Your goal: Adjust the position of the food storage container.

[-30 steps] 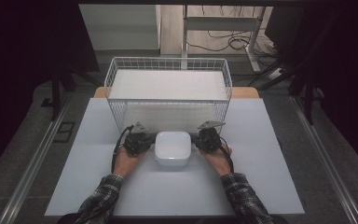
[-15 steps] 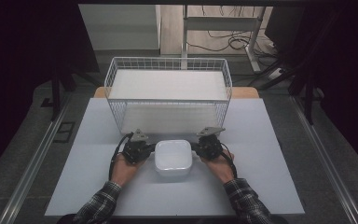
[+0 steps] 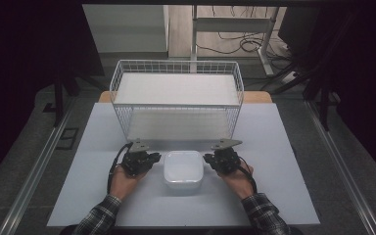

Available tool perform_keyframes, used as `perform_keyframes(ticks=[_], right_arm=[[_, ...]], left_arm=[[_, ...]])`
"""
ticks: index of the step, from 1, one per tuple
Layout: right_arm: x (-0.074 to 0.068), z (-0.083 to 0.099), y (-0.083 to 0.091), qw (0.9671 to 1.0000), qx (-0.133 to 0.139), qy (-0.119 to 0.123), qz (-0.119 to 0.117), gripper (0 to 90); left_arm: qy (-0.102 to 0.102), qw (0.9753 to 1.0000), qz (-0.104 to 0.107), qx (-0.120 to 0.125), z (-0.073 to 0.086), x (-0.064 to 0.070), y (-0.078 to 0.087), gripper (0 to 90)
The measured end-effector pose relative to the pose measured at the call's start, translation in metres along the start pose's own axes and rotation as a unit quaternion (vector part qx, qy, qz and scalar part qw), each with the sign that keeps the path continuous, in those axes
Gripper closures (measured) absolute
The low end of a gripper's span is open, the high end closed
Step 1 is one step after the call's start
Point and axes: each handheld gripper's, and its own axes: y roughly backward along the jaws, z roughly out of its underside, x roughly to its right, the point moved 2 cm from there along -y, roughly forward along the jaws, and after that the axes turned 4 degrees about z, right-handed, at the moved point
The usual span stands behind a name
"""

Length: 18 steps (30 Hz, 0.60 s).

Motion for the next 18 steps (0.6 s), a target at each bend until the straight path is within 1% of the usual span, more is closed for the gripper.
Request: perform_keyframes(ticks=[2, 4, 5, 6, 7, 9, 10, 11, 12, 13, 14, 17, 18], right_arm=[[0.0, 0.003, 0.008, 1.0, 0.007, 0.003, -0.002, 79.6], [0.0, 0.007, 0.019, 0.9999, 0.015, 0.007, -0.002, 76.2], [0.0, 0.007, 0.019, 0.9999, 0.015, 0.007, -0.002, 76.2], [0.0, 0.01, 0.027, 0.9997, 0.023, 0.008, -0.003, 72.2], [-0.001, 0.012, 0.03, 0.9997, 0.026, 0.005, -0.003, 70.1], [-0.002, 0.014, 0.034, 0.9995, 0.03, 0.005, -0.003, 65.6], [-0.002, 0.014, 0.034, 0.9995, 0.03, 0.005, -0.003, 65.6], [-0.003, 0.015, 0.037, 0.9995, 0.031, 0.007, 0.001, 62.9], [-0.004, 0.018, 0.04, 0.9994, 0.031, 0.011, 0.004, 57.9], [-0.005, 0.019, 0.041, 0.9994, 0.031, 0.011, 0.004, 56.3], [-0.006, 0.021, 0.042, 0.9994, 0.031, 0.014, 0.005, 53.8], [-0.008, 0.026, 0.044, 0.9994, 0.029, 0.02, 0.004, 45.6], [-0.01, 0.027, 0.045, 0.9994, 0.028, 0.022, 0.003, 41.7]], left_arm=[[-0.008, 1.0, -0.003, -0.004, 0.005, 0.003, 0.008, 76.2], [-0.007, 1.0, -0.003, -0.005, 0.011, 0.008, 0.014, 70.9], [-0.007, 1.0, -0.003, -0.005, 0.011, 0.008, 0.014, 68.4], [-0.009, 1.0, -0.001, -0.003, 0.017, 0.015, 0.021, 65.0], [-0.011, 0.9999, -0.002, -0.003, 0.019, 0.017, 0.023, 62.2], [-0.02, 0.9997, -0.01, -0.005, 0.024, 0.024, 0.029, 56.1], [-0.02, 0.9997, -0.01, -0.005, 0.024, 0.024, 0.029, 53.2], [-0.024, 0.9996, -0.013, -0.008, 0.027, 0.027, 0.032, 53.2], [-0.03, 0.9993, -0.021, -0.012, 0.031, 0.03, 0.036, 47.0], [-0.03, 0.9993, -0.021, -0.012, 0.031, 0.03, 0.036, 45.0], [-0.034, 0.9988, -0.033, -0.016, 0.036, 0.03, 0.039, 41.8], [-0.024, 0.9992, -0.032, -0.01, 0.042, 0.027, 0.043, 33.1], [-0.018, 0.9995, -0.025, -0.004, 0.042, 0.026, 0.044, 29.7]])
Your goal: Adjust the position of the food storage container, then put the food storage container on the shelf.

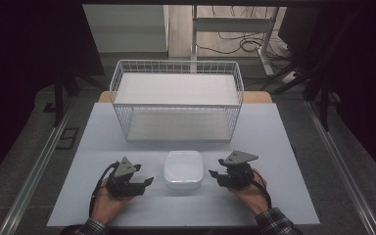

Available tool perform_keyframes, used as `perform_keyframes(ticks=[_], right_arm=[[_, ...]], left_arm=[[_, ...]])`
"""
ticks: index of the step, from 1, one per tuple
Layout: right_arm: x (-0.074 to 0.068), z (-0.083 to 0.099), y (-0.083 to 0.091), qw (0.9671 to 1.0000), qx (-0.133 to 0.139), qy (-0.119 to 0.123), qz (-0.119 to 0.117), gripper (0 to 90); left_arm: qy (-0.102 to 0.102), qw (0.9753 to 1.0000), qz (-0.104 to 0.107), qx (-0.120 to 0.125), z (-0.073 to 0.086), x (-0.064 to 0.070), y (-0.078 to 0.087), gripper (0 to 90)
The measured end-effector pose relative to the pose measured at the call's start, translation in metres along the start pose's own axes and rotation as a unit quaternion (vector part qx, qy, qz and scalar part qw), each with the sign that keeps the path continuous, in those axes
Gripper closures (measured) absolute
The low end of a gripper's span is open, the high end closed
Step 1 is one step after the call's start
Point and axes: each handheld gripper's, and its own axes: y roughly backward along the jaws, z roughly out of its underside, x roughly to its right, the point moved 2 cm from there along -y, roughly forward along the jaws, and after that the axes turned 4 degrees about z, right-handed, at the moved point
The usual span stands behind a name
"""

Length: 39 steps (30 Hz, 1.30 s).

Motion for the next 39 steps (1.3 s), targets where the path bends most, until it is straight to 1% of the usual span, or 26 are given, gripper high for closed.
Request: perform_keyframes(ticks=[2, 3, 4, 5, 6, 7, 8, 9, 10, 11, 12, 14, 15, 16, 17, 18, 23, 27, 29, 31, 32, 33, 34, 35, 36, 39], right_arm=[[-0.003, 0.004, 0.0, 1.0, 0.001, 0.004, -0.004, 32.0], [-0.003, 0.004, 0.0, 1.0, 0.001, 0.004, -0.004, 32.0], [-0.004, 0.005, 0.0, 1.0, 0.0, 0.006, -0.004, 26.4], [-0.005, 0.009, -0.001, 0.9999, -0.006, 0.014, 0.002, 16.5], [-0.005, 0.011, -0.002, 0.9998, -0.01, 0.017, 0.007, 13.9], [-0.005, 0.011, -0.002, 0.9998, -0.01, 0.017, 0.007, 13.9], [-0.004, 0.013, -0.004, 0.9997, -0.017, 0.012, 0.015, 9.2], [-0.004, 0.013, -0.004, 0.9997, -0.017, 0.012, 0.015, 9.2], [-0.001, 0.014, -0.004, 0.9999, -0.014, -0.001, 0.008, 7.1], [-0.001, 0.014, -0.004, 0.9999, -0.014, -0.001, 0.008, 7.1], [0.001, 0.014, -0.004, 0.9999, -0.01, -0.009, 0.009, 5.3], [0.004, 0.015, -0.005, 0.9998, -0.01, -0.016, 0.008, 4.4], [0.004, 0.015, -0.005, 0.9998, -0.01, -0.016, 0.008, 4.4], [0.006, 0.015, -0.004, 0.9997, -0.007, -0.024, 0.002, 3.8], [0.006, 0.015, -0.004, 0.9997, -0.007, -0.024, 0.002, 3.8], [0.007, 0.014, -0.004, 0.9995, 0.0, -0.031, -0.005, 3.5], [0.007, 0.01, -0.001, 0.9992, 0.012, -0.037, -0.011, 3.4], [0.007, 0.007, 0.001, 0.9987, 0.019, -0.045, -0.016, 3.4], [0.007, 0.002, 0.003, 0.9983, 0.023, -0.05, -0.02, 3.3], [0.006, 0.001, 0.004, 0.998, 0.024, -0.053, -0.024, 3.1], [0.006, -0.003, 0.005, 0.9976, 0.023, -0.057, -0.032, 2.5], [0.006, -0.003, 0.005, 0.9976, 0.023, -0.057, -0.032, 2.5], [0.004, -0.008, 0.006, 0.997, 0.02, -0.062, -0.041, 1.4], [0.004, -0.008, 0.006, 0.997, 0.02, -0.062, -0.041, 1.4], [0.001, -0.011, 0.004, 0.9972, 0.012, -0.061, -0.042, 0.9], [-0.003, -0.014, 0.001, 0.9973, 0.01, -0.058, -0.045, 0.8]], left_arm=[[0.004, 0.9999, 0.005, 0.009, 0.0, 0.0, 0.002, 23.8], [0.004, 0.9999, 0.005, 0.009, 0.0, 0.0, 0.002, 20.6], [0.005, 0.9999, 0.011, 0.012, 0.0, 0.0, 0.003, 20.6], [0.008, 0.9999, 0.011, 0.01, 0.001, 0.001, 0.002, 12.0], [0.008, 0.9999, 0.008, 0.006, 0.001, 0.002, 0.0, 9.1], [0.008, 0.9999, 0.008, 0.006, 0.001, 0.002, 0.0, 6.7], [0.006, 1.0, 0.005, 0.003, 0.001, 0.002, -0.001, 5.3], [0.006, 1.0, 0.005, 0.003, 0.001, 0.002, -0.001, 4.8], [0.005, 0.9999, 0.008, 0.003, 0.002, 0.001, -0.002, 4.3], [0.005, 0.9999, 0.008, 0.003, 0.002, 0.001, -0.002, 4.1], [0.006, 0.9998, 0.017, 0.01, 0.004, -0.001, -0.004, 4.1], [0.008, 0.9995, 0.025, 0.018, 0.005, -0.004, -0.005, 4.8], [0.008, 0.9995, 0.025, 0.018, 0.005, -0.004, -0.005, 5.1], [0.013, 0.9986, 0.041, 0.03, 0.006, -0.007, -0.005, 4.9], [0.013, 0.9986, 0.041, 0.03, 0.006, -0.007, -0.005, 4.8], [0.014, 0.9983, 0.045, 0.033, 0.006, -0.008, -0.006, 4.7], [0.02, 0.9982, 0.047, 0.032, 0.001, -0.008, -0.005, 5.5], [0.02, 0.9981, 0.048, 0.034, -0.005, -0.007, -0.004, 5.5], [0.026, 0.9972, 0.058, 0.041, -0.012, -0.006, -0.003, 5.2], [0.027, 0.9968, 0.062, 0.043, -0.014, -0.006, -0.003, 4.9], [0.027, 0.9966, 0.065, 0.044, -0.017, -0.005, -0.004, 4.0], [0.025, 0.9966, 0.065, 0.044, -0.02, -0.004, -0.004, 4.0], [0.024, 0.9964, 0.069, 0.044, -0.024, -0.002, -0.007, 3.3], [0.024, 0.9964, 0.069, 0.044, -0.024, -0.002, -0.007, 3.1], [0.027, 0.9961, 0.073, 0.04, -0.028, 0.0, -0.011, 2.2], [0.028, 0.9953, 0.084, 0.037, -0.035, 0.002, -0.016, 2.0]])
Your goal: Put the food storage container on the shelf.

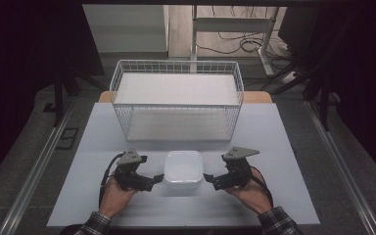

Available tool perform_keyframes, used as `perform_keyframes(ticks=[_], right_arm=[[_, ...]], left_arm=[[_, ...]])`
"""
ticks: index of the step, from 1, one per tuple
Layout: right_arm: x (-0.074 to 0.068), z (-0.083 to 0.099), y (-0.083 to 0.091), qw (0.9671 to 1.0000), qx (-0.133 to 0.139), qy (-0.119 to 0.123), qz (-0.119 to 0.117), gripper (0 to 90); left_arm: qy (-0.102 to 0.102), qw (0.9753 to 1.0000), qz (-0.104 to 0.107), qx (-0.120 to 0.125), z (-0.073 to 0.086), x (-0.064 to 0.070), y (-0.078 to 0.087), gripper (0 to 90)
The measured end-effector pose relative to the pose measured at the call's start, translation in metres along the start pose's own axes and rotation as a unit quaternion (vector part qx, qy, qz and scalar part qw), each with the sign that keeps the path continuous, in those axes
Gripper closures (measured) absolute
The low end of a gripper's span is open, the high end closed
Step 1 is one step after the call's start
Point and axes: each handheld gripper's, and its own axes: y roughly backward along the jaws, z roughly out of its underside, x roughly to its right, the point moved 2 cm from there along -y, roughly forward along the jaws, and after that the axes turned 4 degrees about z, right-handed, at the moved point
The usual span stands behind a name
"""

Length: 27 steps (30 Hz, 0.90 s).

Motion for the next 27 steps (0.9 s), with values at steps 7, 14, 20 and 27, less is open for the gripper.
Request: perform_keyframes(ticks=[7, 14, 20, 27], right_arm=[[-0.003, -0.012, -0.011, 0.9995, -0.018, -0.018, -0.019, 10.3], [-0.008, -0.016, -0.03, 0.9988, -0.033, -0.014, -0.035, 13.4], [-0.01, -0.015, -0.04, 0.9967, -0.042, -0.033, -0.061, 17.4], [-0.014, -0.011, -0.03, 0.9939, -0.056, -0.06, -0.073, 33.0]], left_arm=[[0.0, 0.9998, 0.015, -0.01, -0.011, 0.0, -0.015, 4.7], [-0.005, 0.9988, 0.029, -0.038, -0.018, -0.001, -0.034, 9.5], [0.032, 0.9965, 0.064, -0.044, -0.015, -0.001, -0.036, 11.7], [0.038, 0.9974, 0.047, -0.04, -0.011, 0.013, -0.024, 31.0]])
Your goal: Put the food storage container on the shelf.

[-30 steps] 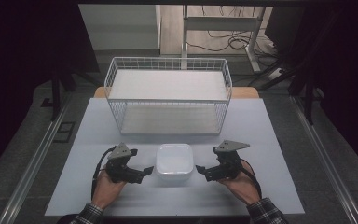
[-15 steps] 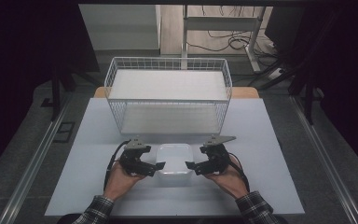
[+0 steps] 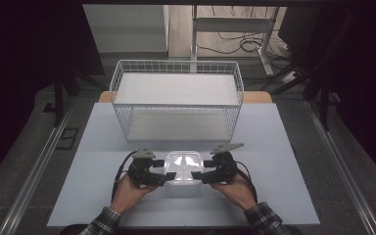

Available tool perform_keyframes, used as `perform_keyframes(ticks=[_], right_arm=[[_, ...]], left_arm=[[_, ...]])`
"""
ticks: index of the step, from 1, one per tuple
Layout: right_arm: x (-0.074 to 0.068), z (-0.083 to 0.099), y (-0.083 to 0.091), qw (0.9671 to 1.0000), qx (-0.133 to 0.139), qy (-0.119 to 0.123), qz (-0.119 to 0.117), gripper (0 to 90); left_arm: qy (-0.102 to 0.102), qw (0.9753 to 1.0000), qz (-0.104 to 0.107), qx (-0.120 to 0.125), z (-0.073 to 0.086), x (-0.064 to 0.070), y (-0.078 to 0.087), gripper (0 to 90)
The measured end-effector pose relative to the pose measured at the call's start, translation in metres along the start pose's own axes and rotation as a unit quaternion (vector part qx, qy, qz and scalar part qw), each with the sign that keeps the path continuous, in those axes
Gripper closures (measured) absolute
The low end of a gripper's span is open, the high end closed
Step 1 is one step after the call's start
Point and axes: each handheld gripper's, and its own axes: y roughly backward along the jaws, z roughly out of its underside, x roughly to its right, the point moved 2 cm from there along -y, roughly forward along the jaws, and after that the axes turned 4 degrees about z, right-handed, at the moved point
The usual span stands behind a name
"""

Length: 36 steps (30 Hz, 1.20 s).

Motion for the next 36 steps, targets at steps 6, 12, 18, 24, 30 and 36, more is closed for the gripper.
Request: perform_keyframes(ticks=[6, 12, 18, 24, 30, 36], right_arm=[[-0.004, 0.01, 0.018, 0.9997, 0.019, -0.012, 0.006, 56.1], [-0.005, 0.013, 0.026, 0.9976, 0.048, -0.049, 0.015, 68.7], [-0.007, 0.016, 0.029, 0.9953, 0.068, -0.047, 0.051, 78.1], [-0.008, 0.012, 0.03, 0.9942, 0.082, -0.037, 0.059, 78.1], [-0.012, 0.0, 0.034, 0.9929, 0.101, -0.017, 0.061, 78.1], [-0.011, -0.012, 0.033, 0.992, 0.11, -0.006, 0.061, 78.0]], left_arm=[[0.008, 0.9998, -0.015, 0.012, 0.008, 0.012, 0.011, 51.5], [0.025, 0.9986, -0.019, 0.044, 0.011, 0.013, 0.015, 66.4], [0.035, 0.9965, -0.035, 0.068, 0.011, 0.012, 0.013, 78.8], [0.039, 0.9958, -0.035, 0.075, 0.01, 0.01, 0.014, 78.9], [0.029, 0.9944, -0.045, 0.091, 0.002, 0.009, 0.023, 78.9], [0.022, 0.9935, -0.054, 0.097, -0.007, 0.005, 0.03, 78.8]])
